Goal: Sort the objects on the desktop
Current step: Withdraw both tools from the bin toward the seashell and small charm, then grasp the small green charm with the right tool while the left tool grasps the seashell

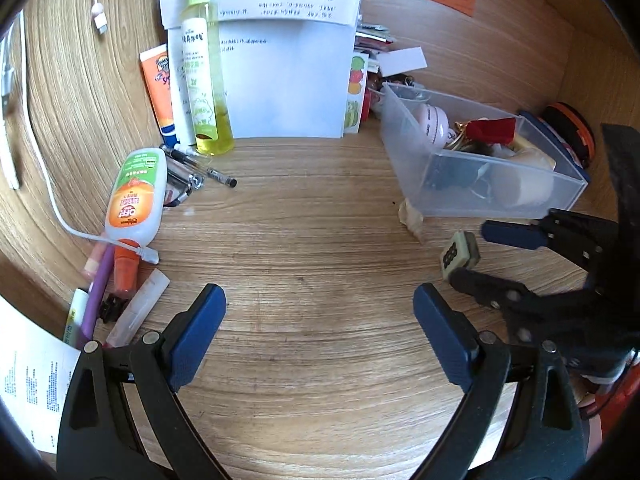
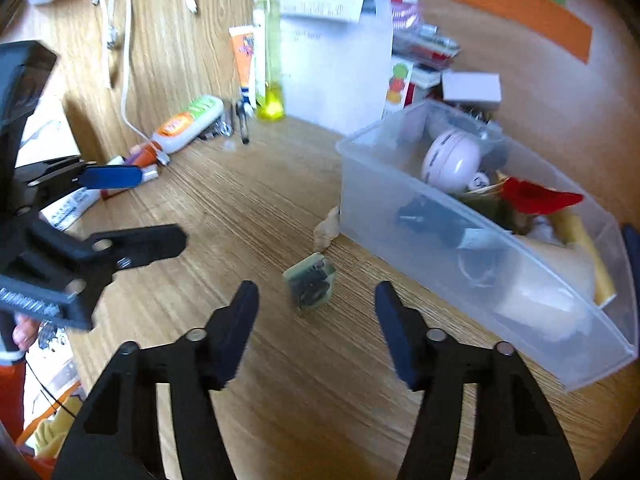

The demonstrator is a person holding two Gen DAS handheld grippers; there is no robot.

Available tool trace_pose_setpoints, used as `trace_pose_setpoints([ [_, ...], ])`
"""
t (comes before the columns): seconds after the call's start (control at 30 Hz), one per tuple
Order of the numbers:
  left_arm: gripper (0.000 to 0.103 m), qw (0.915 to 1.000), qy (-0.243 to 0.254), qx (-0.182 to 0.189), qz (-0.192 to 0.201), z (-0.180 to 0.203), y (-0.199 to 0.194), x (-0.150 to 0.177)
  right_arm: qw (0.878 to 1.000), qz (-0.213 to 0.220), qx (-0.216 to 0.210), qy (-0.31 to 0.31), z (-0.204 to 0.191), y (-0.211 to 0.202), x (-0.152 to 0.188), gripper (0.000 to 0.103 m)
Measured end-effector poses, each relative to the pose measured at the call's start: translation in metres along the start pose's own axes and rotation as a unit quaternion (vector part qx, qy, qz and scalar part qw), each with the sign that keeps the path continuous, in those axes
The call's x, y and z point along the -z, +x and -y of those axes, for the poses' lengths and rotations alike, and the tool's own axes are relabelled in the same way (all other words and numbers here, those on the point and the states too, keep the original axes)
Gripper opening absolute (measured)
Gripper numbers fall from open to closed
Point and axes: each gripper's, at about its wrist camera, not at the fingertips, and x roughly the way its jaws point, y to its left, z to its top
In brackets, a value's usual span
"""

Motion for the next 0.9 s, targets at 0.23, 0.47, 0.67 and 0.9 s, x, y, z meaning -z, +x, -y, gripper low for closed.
trace_pose_setpoints([
  [0.23, 0.096, 0.9994, 0.024, 0.023, -0.012, 0.016, 0.019, -0.010, 1.000, -0.015, -0.014, 0.005, 0.002, 0.015, -0.001, 0.026],
  [0.47, 0.091, 0.9971, 0.063, 0.036, -0.021, 0.046, 0.045, -0.032, 1.000, -0.002, -0.004, 0.009, 0.014, -0.005, 0.011, 0.026],
  [0.67, 0.062, 0.9945, 0.086, 0.041, -0.044, 0.065, 0.069, -0.046, 0.999, 0.009, -0.006, 0.034, 0.037, -0.018, 0.018, 0.026],
  [0.9, 0.038, 0.9933, 0.094, 0.039, -0.054, 0.074, 0.082, -0.047, 0.999, 0.014, -0.014, 0.048, 0.052, -0.025, 0.022, 0.026],
])
